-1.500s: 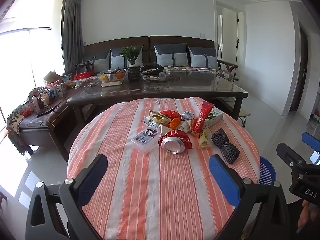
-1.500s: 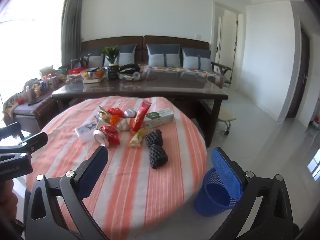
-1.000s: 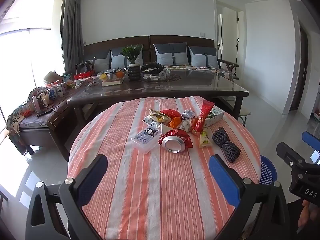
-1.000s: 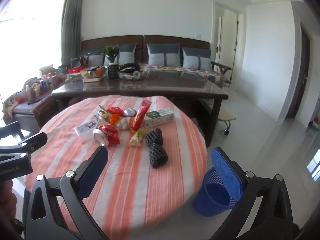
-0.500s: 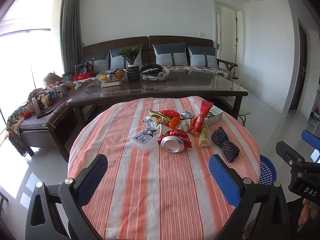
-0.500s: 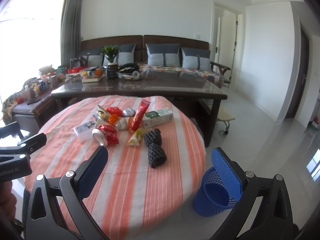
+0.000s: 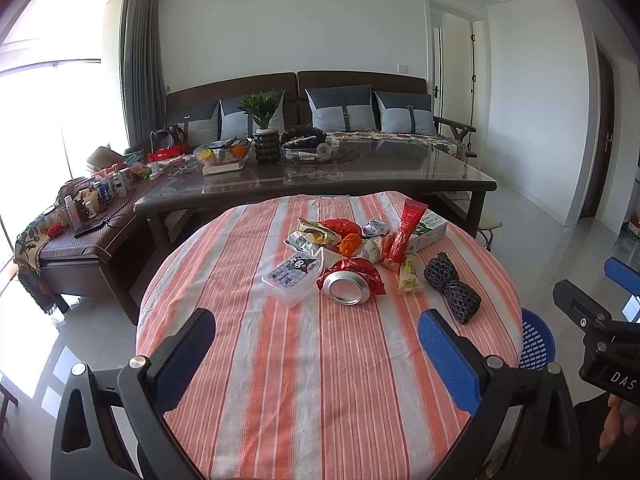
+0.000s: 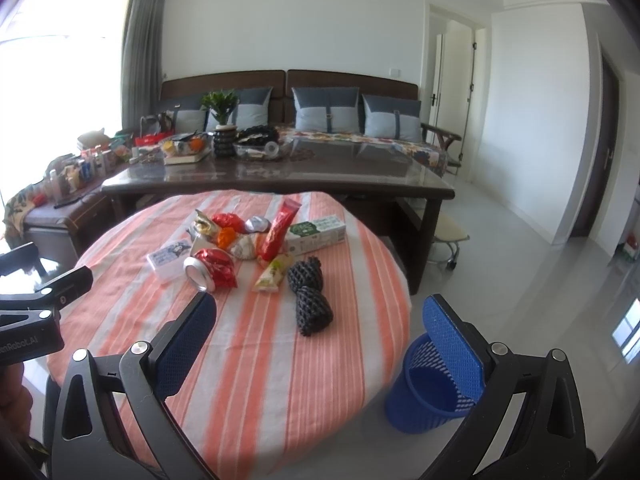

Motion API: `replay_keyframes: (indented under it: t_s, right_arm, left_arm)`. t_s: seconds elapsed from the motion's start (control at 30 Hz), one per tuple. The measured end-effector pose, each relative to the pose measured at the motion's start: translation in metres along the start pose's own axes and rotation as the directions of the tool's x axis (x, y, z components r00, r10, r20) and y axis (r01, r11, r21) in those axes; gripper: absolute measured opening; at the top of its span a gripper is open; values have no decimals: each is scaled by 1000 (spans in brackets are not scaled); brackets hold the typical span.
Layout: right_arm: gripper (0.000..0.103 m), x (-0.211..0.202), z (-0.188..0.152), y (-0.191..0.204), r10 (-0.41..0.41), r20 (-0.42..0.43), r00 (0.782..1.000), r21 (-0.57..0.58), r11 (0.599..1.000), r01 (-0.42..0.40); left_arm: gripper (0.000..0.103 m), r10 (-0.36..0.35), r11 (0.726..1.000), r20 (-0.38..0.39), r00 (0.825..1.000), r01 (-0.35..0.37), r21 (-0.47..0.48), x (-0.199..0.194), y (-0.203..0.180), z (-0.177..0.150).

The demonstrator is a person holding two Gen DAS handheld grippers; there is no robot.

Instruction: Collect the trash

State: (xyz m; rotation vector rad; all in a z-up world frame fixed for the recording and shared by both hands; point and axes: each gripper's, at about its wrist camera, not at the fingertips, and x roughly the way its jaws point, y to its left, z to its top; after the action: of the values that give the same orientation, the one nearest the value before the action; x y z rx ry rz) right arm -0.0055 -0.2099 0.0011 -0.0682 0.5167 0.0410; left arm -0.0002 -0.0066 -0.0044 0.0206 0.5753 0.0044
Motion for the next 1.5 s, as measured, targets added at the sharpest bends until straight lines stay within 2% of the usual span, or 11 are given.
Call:
replay_keyframes:
  t_s: [1.5]
  right_arm:
    - [103,6,-5,-2,-2,-11,1000,-4,1000,2]
  left_arm:
    - [103,-13,1000,-39,999,12,-10,9,5,-3]
